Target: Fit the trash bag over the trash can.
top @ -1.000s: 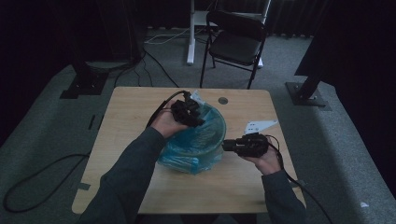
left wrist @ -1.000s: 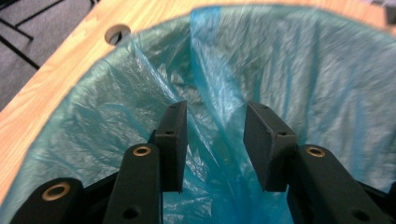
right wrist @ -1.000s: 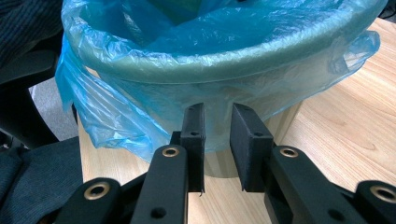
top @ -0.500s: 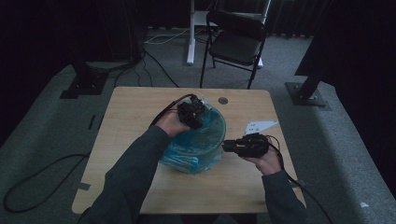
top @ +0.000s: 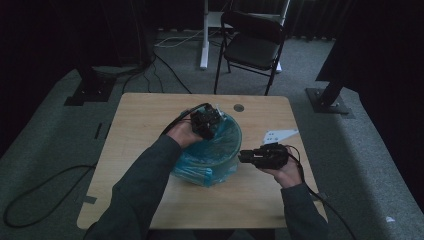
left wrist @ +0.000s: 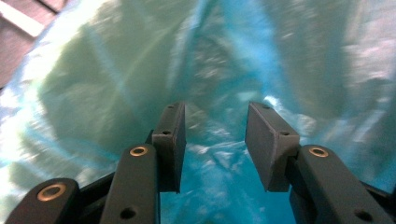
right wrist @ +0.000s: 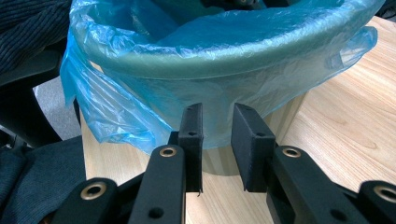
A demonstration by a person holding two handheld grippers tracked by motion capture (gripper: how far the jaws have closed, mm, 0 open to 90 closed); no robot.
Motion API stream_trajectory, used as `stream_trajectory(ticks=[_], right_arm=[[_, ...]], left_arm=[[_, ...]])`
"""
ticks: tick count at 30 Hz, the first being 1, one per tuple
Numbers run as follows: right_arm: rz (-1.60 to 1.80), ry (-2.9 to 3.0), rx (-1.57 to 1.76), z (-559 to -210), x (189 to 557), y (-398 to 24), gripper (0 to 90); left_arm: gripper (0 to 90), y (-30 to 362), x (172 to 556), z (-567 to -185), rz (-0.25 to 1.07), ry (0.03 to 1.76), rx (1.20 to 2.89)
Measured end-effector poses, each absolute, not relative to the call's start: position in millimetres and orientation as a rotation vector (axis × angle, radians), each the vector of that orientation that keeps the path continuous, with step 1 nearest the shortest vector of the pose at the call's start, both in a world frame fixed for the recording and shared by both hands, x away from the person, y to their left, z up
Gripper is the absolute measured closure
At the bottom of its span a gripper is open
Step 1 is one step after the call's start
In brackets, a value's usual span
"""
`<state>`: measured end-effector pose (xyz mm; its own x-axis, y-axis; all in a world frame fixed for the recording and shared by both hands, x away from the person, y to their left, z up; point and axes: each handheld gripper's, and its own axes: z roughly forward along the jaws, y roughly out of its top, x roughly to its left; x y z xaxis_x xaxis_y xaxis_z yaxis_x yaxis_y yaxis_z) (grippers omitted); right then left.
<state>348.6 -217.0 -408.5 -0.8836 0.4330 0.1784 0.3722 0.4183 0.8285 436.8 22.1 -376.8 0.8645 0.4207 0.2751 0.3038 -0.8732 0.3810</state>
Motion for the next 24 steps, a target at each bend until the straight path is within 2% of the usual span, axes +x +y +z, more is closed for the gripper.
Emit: stream_trajectory(ticks=[13,17,24], right_arm=[[1.490,2.601,0.728,-409.0,348.7,-215.7,72.7],[1.495,2.600,0.724,-408.7,348.5,-216.1,72.6],[1.494,2.600,0.727,-408.4,348.2,-216.9,72.4]], left_arm=[[54.5,12.8,420.1,-372.7,0.285,0.296,2.670],[54.5,9.8,419.4,-374.1,0.270,0.279,2.683],[54.6,7.0,424.3,-380.0,0.344,0.351,2.749]])
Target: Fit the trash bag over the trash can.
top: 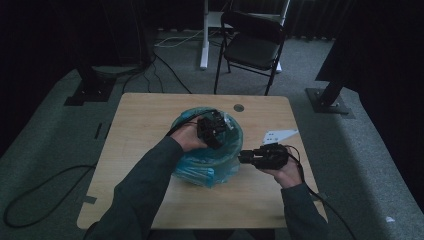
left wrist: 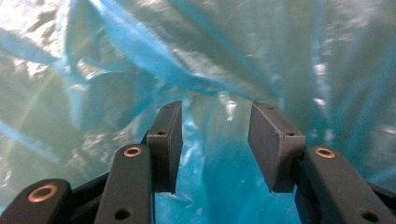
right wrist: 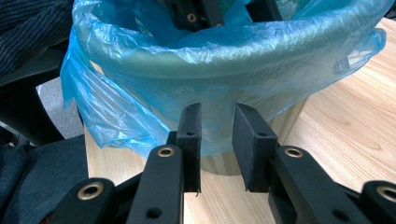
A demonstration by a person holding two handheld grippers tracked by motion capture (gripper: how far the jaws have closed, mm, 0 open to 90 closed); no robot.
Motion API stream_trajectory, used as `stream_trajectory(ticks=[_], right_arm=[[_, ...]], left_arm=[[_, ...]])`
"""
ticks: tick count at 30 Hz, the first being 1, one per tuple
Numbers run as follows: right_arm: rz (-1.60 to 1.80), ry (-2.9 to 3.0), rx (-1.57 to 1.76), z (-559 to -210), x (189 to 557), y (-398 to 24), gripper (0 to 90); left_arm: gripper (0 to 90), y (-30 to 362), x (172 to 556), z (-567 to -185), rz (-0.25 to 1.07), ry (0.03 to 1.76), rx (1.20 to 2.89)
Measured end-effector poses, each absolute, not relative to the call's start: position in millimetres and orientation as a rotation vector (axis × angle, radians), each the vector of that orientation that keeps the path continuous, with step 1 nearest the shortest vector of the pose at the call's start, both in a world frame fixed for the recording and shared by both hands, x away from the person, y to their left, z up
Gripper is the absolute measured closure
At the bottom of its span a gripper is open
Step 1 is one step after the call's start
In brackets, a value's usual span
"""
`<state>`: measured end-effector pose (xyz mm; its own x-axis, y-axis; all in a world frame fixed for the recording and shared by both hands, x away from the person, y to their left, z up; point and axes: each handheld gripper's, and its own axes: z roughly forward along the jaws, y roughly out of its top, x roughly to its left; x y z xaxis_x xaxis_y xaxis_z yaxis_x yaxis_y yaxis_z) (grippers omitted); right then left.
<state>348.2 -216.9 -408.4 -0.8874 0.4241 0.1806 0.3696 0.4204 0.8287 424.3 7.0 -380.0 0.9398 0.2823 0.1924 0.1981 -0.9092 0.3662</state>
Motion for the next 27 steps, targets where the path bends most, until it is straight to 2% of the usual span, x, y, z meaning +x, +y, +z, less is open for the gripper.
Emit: stream_trajectory(ticks=[5,12,20,27], right_arm=[[1.493,2.598,0.730,-408.5,348.3,-217.3,72.2],[1.508,2.585,0.739,-407.3,347.6,-222.1,70.6],[1.515,2.583,0.744,-407.2,347.1,-224.3,68.2],[1.517,2.574,0.756,-407.2,346.2,-227.3,66.0]], left_arm=[[54.6,10.7,423.7,-373.7,0.343,0.348,2.695],[54.2,32.5,414.7,-353.5,0.401,0.384,2.522],[52.1,86.2,405.4,-326.9,0.420,0.499,2.225],[52.3,136.8,390.9,-321.3,0.513,0.625,2.013]])
